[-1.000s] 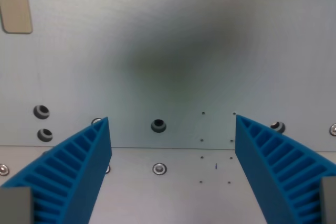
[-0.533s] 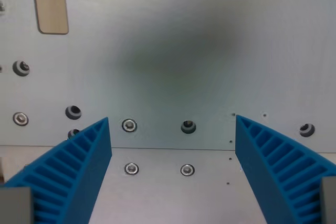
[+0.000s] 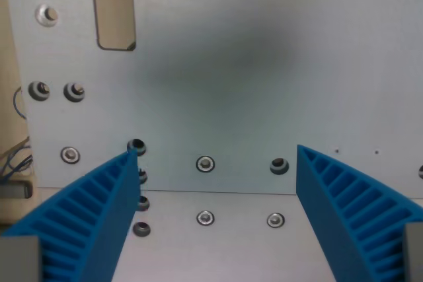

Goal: Move in base positive y

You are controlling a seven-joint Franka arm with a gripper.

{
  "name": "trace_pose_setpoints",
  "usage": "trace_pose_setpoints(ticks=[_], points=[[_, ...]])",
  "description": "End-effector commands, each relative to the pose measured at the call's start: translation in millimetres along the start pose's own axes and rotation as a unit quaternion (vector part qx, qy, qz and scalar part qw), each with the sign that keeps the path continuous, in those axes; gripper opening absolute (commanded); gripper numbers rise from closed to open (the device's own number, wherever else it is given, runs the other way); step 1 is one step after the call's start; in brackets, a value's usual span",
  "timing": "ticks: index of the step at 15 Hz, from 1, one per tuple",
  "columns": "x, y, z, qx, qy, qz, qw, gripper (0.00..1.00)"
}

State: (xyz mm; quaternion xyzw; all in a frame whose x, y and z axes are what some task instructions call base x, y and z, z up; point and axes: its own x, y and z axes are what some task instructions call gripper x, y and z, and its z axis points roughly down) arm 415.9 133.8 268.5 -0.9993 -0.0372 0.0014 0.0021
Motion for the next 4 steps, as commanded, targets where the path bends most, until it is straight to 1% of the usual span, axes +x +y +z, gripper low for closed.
trace_pose_setpoints(ticks=[1,4], points=[[6.7,-15.0,-0.5,-0.004,-0.002,0.01,0.9999,1.0],[9.3,-30.0,-0.2,-0.004,-0.002,0.01,0.9999,1.0]])
